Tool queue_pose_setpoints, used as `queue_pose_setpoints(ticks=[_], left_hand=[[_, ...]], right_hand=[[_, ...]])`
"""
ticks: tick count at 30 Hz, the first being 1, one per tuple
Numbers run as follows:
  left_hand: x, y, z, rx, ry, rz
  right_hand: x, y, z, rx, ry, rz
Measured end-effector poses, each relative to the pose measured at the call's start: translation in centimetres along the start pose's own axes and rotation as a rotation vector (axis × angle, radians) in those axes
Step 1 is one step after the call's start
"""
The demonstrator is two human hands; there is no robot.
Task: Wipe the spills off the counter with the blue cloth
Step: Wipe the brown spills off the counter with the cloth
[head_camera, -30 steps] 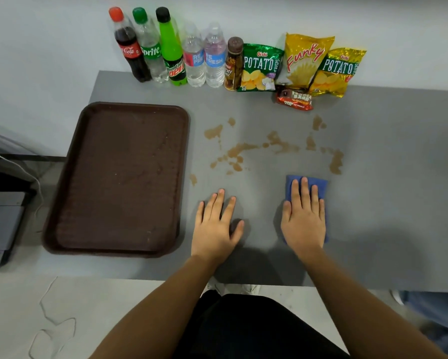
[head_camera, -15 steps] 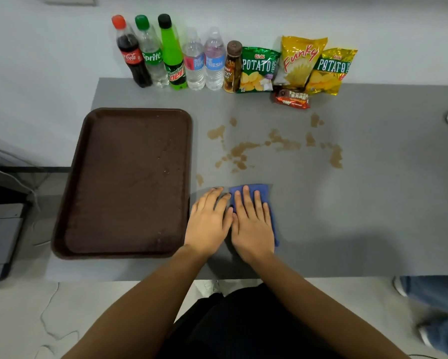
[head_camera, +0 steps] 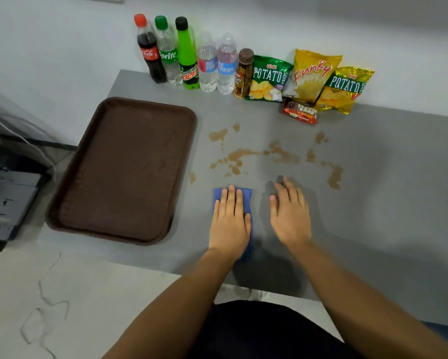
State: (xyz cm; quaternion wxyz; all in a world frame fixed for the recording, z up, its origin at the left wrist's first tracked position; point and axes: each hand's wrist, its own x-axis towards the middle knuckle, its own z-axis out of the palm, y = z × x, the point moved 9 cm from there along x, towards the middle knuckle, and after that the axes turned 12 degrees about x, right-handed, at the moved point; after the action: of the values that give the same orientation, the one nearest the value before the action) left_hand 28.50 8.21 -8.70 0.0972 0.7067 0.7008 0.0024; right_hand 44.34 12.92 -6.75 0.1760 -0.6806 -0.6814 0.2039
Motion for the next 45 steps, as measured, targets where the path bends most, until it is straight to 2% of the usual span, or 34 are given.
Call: queue_pose_setpoints(ticks=[6,12,21,29,34,37,41,45], left_hand=[[-2.0,-1.5,1.5,0.046,0.004,-0.062],[-2.8,-4.5,1.2,0.014,0.025,-0.101],[4.6,-8.4,-0.6,0.043,0.089,-0.196],[11.3,-5.4,-0.8,0.102,0.050,-0.098],[9.8,-1.7,-0.6,0.132,0.061,0.055],[7.0,-1.3,-0.4,0.103,0.096,0.088],[4.5,-4.4,0.1,0.097,0.113,0.032],[7.8,-6.9,-0.6,0.086,0.109,-0.098]], right_hand=[[1.4,2.5,2.0,-0.126,-0.064,0.042],[1.0,2.6,1.9,-0.144,-0.012,0.024],[1.0,2.4,1.7,-0.141,0.029,0.020],[1.2,2.6,1.8,-0.143,0.026,0.021],[1.1,2.8,1.8,-0.126,0.046,0.025],[1.1,2.9,1.9,-0.129,0.035,0.037],[1.1,3.0,2.0,-0.155,0.010,0.050],[1.0,2.9,2.0,-0.132,-0.006,0.046]])
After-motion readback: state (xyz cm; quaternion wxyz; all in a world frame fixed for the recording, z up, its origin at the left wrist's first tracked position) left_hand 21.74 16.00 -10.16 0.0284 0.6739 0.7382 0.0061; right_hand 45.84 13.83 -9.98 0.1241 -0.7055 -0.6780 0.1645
